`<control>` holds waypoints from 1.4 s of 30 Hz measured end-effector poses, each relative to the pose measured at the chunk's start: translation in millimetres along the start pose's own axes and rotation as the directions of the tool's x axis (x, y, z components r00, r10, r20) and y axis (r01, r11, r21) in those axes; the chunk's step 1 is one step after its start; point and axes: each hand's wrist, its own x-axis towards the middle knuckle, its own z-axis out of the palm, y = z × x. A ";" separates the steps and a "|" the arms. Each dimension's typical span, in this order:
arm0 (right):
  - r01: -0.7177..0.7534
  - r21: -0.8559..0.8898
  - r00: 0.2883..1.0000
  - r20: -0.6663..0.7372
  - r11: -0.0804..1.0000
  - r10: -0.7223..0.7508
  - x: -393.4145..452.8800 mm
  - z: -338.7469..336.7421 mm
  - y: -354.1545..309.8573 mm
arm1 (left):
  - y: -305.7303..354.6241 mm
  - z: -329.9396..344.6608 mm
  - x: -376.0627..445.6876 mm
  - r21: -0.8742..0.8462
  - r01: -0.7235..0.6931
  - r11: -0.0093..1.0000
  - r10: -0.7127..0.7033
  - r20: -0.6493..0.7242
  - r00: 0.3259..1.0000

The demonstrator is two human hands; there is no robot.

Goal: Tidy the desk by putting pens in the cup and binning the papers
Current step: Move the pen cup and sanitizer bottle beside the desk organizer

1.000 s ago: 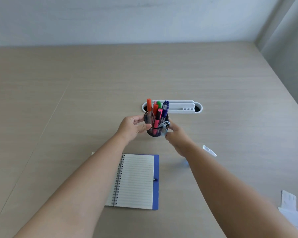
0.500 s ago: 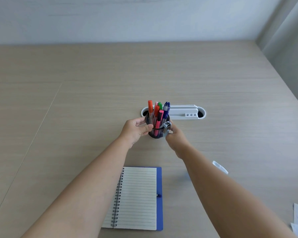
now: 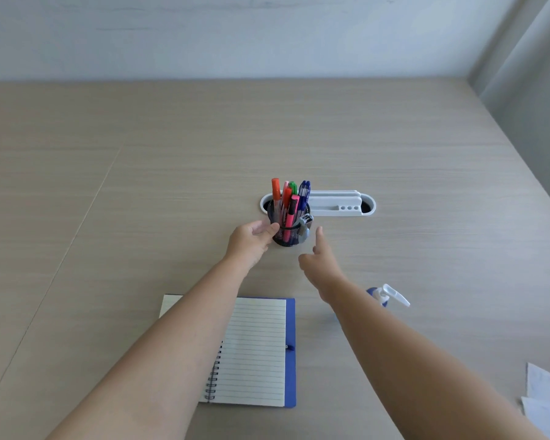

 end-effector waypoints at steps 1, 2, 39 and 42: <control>-0.009 -0.005 1.000 -0.003 1.000 0.009 -13.1 1.6 7.0 | -3.8 1.2 -7.8 0.011 0.009 1.000 -0.009 -0.015 1.000; -0.017 -0.003 1.000 0.005 1.000 0.017 -28.6 2.8 15.5 | -8.4 2.7 -16.7 0.043 0.002 0.999 0.000 -0.027 1.000; 0.141 -0.188 0.928 -0.318 0.972 -0.196 -26.0 -99.0 40.9 | -109.1 64.3 -102.6 0.913 -0.287 0.291 0.230 0.224 0.947; 0.159 -0.175 0.920 -0.331 0.972 -0.210 2.6 -97.3 16.0 | -108.7 63.9 -103.4 0.909 -0.290 0.300 0.245 0.220 0.944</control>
